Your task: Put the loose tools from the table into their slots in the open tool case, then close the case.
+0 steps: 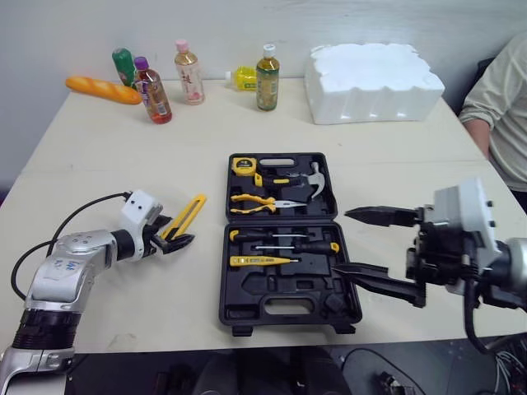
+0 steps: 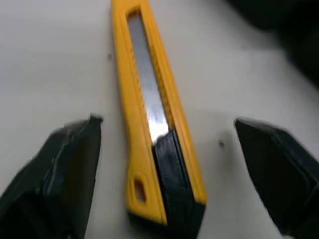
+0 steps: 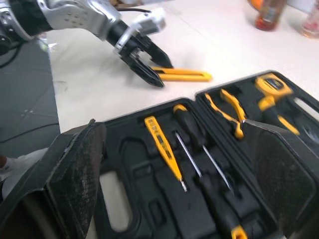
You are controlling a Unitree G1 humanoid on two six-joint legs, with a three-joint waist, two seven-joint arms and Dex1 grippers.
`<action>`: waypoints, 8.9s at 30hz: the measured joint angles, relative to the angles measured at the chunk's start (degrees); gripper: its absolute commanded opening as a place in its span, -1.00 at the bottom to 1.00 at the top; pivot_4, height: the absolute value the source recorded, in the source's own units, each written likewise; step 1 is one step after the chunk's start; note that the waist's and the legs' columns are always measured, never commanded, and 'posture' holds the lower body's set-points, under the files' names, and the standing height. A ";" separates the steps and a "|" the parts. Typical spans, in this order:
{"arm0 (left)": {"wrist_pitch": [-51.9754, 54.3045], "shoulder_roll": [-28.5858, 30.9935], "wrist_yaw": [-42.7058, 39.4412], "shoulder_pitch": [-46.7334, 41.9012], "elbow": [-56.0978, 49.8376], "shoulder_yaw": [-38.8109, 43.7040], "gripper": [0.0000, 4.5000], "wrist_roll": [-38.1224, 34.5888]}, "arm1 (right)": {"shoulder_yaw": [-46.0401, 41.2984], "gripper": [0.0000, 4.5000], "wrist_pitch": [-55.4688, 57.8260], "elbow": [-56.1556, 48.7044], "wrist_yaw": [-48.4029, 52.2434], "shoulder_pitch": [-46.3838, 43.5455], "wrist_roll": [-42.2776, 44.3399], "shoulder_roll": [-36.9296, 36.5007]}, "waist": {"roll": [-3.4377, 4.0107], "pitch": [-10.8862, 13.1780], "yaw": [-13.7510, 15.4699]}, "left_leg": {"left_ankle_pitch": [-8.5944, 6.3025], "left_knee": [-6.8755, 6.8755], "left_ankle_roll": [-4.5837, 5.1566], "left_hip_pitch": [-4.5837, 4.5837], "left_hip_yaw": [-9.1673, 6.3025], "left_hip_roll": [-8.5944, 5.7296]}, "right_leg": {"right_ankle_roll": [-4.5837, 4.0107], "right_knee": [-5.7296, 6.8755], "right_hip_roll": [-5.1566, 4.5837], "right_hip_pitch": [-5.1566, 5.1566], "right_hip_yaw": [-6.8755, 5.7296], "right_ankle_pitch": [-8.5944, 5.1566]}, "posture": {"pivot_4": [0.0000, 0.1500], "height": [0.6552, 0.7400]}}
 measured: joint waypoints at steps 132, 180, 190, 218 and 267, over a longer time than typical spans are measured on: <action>-5.84 2.10 -30.22 0.25 -1.77 4.33 0.99 -12.49 | -37.03 1.00 -6.67 17.82 18.25 44.83 -23.03 10.44 | 0.12 -0.05 0.80 | -0.23 0.58 0.34 0.17 -0.13 0.10 | 0.00 -0.09 0.10 0.62 -0.07 -0.01 | 1.00 0.96; -4.13 -8.79 -31.90 -20.05 -17.50 -9.78 1.00 -20.50 | 15.03 0.17 -19.16 45.16 35.55 0.57 -48.89 -17.24 | 0.28 0.10 -0.10 | 0.04 0.80 0.04 0.02 0.79 0.12 | 0.24 0.32 0.75 -0.01 0.24 0.15 | 1.00 0.96; -5.32 -9.78 -31.93 -21.41 -16.74 -11.34 1.00 -20.03 | 23.59 0.17 -20.04 53.71 35.30 -8.08 -54.90 -12.23 | 0.28 0.10 -0.46 | 0.04 0.81 0.04 0.03 0.81 0.11 | 0.24 0.34 0.74 -0.01 0.26 0.15 | 1.00 0.96; -13.44 -4.17 -38.72 -11.77 -15.77 -16.85 1.00 -12.62 | 25.83 -0.99 -2.53 6.89 24.70 -3.39 -39.50 -2.50 | 0.27 0.10 1.03 | -0.37 1.08 0.21 -0.05 0.57 0.33 | -0.07 0.52 0.91 0.01 0.16 0.00 | 1.00 0.96; -16.37 -1.12 -39.42 -11.15 -12.88 -14.96 1.00 -9.15 | 20.74 -0.97 -37.52 25.16 23.87 17.21 -42.98 15.70 | -0.17 -0.15 0.33 | -0.32 0.96 0.15 0.30 0.69 0.56 | -0.11 0.67 1.19 0.13 0.18 -0.03 | 1.00 0.96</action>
